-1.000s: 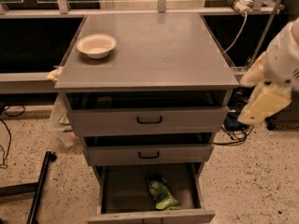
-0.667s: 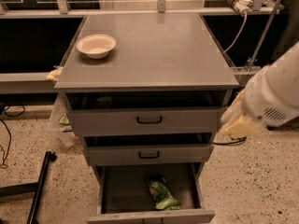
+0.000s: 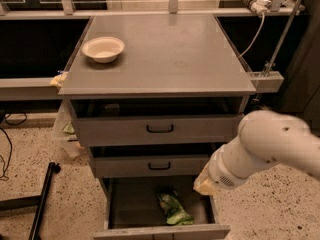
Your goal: Pick green rice chip bag from bottom drawer and place on counter
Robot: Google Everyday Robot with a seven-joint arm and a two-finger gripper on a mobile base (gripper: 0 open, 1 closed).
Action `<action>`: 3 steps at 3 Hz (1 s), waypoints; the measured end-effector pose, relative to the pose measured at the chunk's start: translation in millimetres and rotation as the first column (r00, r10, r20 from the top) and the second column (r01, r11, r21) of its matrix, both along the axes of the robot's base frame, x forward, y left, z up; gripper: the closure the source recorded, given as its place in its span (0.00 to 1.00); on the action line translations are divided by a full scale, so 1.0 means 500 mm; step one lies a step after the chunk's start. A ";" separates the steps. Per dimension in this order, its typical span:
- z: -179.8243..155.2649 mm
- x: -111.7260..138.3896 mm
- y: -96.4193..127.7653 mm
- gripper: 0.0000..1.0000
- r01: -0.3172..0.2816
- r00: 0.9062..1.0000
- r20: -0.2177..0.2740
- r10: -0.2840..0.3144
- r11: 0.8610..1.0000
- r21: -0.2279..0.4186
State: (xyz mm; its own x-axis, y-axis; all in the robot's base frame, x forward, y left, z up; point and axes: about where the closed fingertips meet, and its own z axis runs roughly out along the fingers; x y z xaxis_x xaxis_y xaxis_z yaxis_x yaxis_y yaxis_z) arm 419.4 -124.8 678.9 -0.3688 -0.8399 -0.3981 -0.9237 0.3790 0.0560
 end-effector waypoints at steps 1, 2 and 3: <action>-0.055 0.017 0.011 1.00 0.028 1.000 0.012 -0.029 0.999 0.027; -0.080 0.023 0.010 1.00 0.033 0.999 0.024 -0.035 0.998 0.051; -0.201 0.005 0.036 1.00 0.041 0.999 -0.005 -0.041 0.992 0.119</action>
Offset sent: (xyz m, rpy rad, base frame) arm 0.0117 0.0036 -0.0692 0.0902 -0.0122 -0.0443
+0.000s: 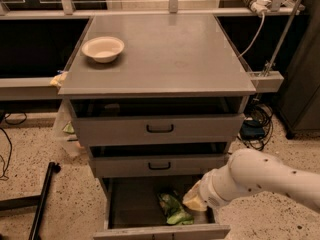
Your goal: Pick green rice chip bag from bottom drawer and place on counter
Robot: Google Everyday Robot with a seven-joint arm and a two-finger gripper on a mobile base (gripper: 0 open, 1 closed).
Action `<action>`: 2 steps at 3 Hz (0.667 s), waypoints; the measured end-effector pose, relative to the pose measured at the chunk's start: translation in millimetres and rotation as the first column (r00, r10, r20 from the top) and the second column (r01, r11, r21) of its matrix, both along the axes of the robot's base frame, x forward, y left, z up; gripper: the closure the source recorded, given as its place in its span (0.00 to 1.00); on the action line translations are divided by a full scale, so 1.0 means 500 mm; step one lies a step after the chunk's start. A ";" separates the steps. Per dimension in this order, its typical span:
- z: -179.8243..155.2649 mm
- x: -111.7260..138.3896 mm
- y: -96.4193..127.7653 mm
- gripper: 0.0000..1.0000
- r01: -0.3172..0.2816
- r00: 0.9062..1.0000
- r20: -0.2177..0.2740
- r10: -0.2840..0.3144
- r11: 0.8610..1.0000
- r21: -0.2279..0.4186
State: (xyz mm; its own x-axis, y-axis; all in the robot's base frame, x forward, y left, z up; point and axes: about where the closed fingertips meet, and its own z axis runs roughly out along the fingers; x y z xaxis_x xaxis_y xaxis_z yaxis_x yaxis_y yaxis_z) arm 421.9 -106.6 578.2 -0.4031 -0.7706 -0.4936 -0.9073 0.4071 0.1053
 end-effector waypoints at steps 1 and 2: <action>-0.121 0.066 0.059 1.00 0.003 0.998 0.060 -0.009 0.996 0.091; -0.208 0.178 0.102 1.00 0.034 0.984 0.164 -0.065 0.982 0.184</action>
Offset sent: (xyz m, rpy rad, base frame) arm 0.1538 0.0786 -0.1883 0.3340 -0.2613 -0.1334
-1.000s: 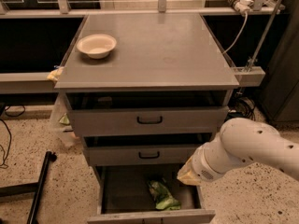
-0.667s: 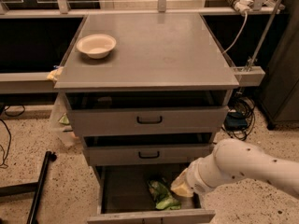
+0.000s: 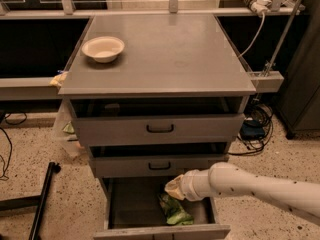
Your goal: Pick green rice chip bag from bottom drawer and place on counter
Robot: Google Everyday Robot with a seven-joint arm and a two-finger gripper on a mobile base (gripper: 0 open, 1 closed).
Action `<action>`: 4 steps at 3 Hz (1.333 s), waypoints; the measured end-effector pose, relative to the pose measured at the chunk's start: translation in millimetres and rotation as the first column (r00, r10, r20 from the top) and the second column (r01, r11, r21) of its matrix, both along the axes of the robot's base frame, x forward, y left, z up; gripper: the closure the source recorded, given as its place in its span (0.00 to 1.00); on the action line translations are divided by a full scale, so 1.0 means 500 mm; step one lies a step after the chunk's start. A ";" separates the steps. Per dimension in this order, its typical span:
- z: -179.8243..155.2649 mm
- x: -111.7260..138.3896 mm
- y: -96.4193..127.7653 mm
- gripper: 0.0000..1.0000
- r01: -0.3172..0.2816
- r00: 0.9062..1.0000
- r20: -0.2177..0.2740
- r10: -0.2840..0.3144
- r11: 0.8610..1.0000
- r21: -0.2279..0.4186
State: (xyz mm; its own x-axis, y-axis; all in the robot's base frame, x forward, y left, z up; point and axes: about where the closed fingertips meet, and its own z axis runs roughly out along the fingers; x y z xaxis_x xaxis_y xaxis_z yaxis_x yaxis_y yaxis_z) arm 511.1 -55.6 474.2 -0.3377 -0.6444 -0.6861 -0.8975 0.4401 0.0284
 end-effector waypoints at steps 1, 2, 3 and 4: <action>-0.072 -0.011 0.016 1.00 0.021 0.999 -0.045 -0.019 0.999 0.040; -0.067 -0.010 0.012 1.00 0.018 0.999 -0.038 -0.017 1.000 0.020; -0.160 0.009 0.001 1.00 0.046 0.999 -0.024 -0.046 0.999 -0.008; -0.274 0.035 -0.007 0.81 0.101 0.995 -0.008 -0.101 0.995 -0.026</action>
Offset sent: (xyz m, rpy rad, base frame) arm 0.0020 0.0004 -0.0472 -0.0037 0.0240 -0.0415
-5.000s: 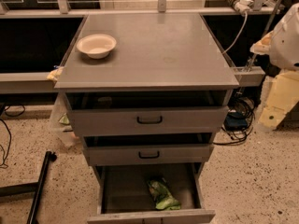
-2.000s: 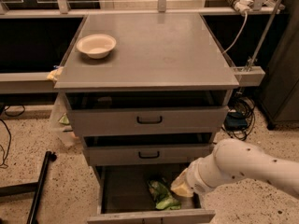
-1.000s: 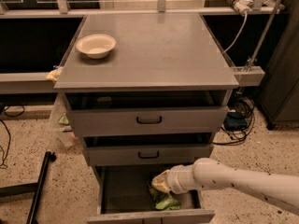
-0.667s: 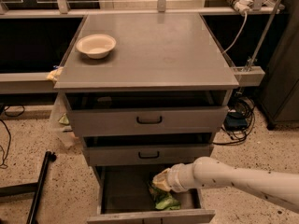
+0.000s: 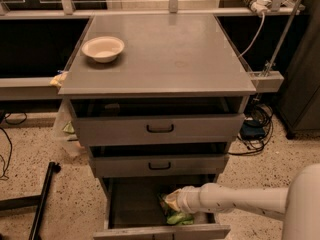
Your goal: Pick green rice chip bag from bottom drawer and place on counter
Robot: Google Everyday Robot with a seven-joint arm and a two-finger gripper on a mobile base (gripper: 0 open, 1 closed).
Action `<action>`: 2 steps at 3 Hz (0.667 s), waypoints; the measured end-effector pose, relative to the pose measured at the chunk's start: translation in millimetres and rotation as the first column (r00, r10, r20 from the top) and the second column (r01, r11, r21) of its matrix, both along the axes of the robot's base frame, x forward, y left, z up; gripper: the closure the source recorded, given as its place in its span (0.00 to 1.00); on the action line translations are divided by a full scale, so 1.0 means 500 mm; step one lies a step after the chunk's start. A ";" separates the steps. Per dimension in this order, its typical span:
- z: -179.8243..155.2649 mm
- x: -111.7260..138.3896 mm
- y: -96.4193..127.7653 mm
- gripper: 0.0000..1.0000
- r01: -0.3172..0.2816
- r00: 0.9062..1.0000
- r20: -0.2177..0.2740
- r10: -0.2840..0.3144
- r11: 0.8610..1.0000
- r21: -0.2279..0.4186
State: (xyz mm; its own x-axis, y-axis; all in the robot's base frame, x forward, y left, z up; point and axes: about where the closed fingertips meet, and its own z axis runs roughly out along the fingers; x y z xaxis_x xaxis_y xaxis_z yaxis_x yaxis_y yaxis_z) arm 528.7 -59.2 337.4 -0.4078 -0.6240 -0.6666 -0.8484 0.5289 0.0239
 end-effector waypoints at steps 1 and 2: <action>-0.097 0.022 -0.002 0.59 0.037 0.999 0.008 -0.037 0.999 -0.017; -0.160 0.039 -0.008 0.38 0.067 0.998 0.013 -0.066 0.997 -0.026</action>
Offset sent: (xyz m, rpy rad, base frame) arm 0.0310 -0.0107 -0.1157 -0.0401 -0.0196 -0.1055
